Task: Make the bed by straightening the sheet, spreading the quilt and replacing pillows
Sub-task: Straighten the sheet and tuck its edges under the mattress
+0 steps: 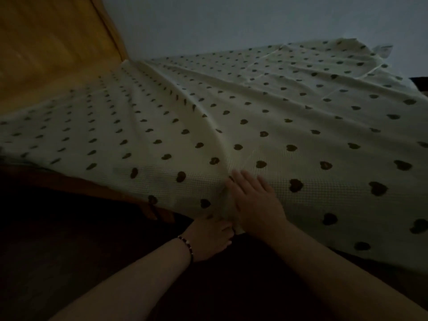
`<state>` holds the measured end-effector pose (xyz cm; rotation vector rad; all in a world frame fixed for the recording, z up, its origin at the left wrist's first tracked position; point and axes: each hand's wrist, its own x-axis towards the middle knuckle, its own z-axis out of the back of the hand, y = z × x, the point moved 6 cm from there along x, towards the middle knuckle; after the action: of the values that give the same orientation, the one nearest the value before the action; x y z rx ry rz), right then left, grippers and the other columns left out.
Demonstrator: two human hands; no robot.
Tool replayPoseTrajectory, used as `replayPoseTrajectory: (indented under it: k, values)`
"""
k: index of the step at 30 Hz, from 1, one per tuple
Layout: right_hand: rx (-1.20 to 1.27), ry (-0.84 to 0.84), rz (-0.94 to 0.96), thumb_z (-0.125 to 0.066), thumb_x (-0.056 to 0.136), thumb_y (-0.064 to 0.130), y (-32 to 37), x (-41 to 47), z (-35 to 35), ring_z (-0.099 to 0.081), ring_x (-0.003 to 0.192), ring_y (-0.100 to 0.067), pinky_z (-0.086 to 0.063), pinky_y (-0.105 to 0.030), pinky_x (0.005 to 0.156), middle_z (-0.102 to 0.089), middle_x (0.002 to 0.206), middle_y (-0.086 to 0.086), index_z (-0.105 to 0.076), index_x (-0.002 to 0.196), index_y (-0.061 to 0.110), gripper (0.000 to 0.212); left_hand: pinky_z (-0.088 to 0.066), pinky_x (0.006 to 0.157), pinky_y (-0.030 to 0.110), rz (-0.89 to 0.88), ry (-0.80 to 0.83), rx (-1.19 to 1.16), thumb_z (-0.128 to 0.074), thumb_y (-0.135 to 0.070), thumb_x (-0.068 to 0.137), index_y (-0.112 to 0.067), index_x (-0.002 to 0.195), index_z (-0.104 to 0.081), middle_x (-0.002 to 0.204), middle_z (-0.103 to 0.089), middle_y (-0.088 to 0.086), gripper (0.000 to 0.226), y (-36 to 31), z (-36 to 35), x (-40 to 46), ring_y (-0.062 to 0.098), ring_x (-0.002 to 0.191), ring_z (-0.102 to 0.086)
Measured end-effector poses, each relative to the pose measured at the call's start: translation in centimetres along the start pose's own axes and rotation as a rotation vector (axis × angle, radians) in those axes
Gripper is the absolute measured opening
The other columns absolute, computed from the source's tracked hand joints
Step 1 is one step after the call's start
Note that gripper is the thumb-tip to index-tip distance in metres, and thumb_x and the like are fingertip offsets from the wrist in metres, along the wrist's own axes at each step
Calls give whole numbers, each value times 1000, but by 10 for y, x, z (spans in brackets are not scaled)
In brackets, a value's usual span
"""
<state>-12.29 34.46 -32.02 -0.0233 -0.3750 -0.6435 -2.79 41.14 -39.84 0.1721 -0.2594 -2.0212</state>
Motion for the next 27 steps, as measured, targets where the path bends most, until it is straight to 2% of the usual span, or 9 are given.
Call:
replayPoseTrajectory:
  k: [1,3,6,9,16,19,22,25,27]
  values:
    - [29,66,-25,-16,98,40,-3,8,-3,-18,151,-25,-17,-52,119,-22,163,-6,-27,154,21,61,-50,82,37,64,-6,3,-38,-41,94,-25,106,-62,115,-62,-4,31,7,9,-5,20,99,-61]
    - [45,181,-36,-15,103,40,-5,21,-7,-2,153,-23,-3,-51,121,-7,166,-3,-15,157,24,56,-49,84,37,170,7,30,-43,-41,93,-24,111,-61,116,-61,-1,30,26,29,-25,21,101,-60]
    - [2,303,-49,-20,106,43,-1,26,-5,0,153,-23,-3,-56,122,-6,166,-4,-14,157,23,55,-44,88,37,277,57,57,-50,-38,92,-24,119,-56,126,-55,-1,31,62,54,-60,20,109,-56]
    - [-32,347,-55,-23,106,42,14,30,0,0,153,-28,-5,-57,121,-8,166,-11,-18,156,22,54,-43,91,37,391,59,73,-45,-33,94,-21,123,-54,128,-54,0,32,100,70,-86,22,110,-55]
    - [-72,247,50,-31,105,38,101,77,-15,0,153,-29,1,-58,120,-4,166,-11,-17,157,21,57,-50,78,32,424,-49,116,-71,-29,76,-21,106,-64,116,-62,0,31,175,50,-138,17,98,-63]
    - [-83,143,123,-42,100,37,156,103,-34,-22,149,-29,-12,-57,117,-30,159,-13,-39,149,19,53,-49,69,32,414,-139,150,-74,-23,70,-17,97,-62,105,-63,3,30,206,41,-168,20,86,-62]
    - [-90,99,172,-39,92,36,222,133,-62,-41,141,-28,-30,-55,112,-49,148,-11,-49,139,17,52,-40,57,29,370,-198,123,-61,-18,75,-19,96,-59,89,-60,0,21,251,22,-216,19,68,-58]
    - [-98,94,194,-37,92,37,269,158,-86,-35,144,-26,-29,-50,115,-42,153,-11,-40,145,18,57,-40,48,27,343,-199,77,-67,-17,75,-21,110,-55,100,-61,1,37,295,1,-258,17,58,-57]
    - [-102,99,193,-34,92,38,291,176,-99,-27,147,-24,-27,-47,116,-34,158,-10,-29,151,20,63,-46,49,27,324,-216,65,-73,-17,72,-20,118,-52,115,-60,5,50,323,-9,-278,18,63,-61]
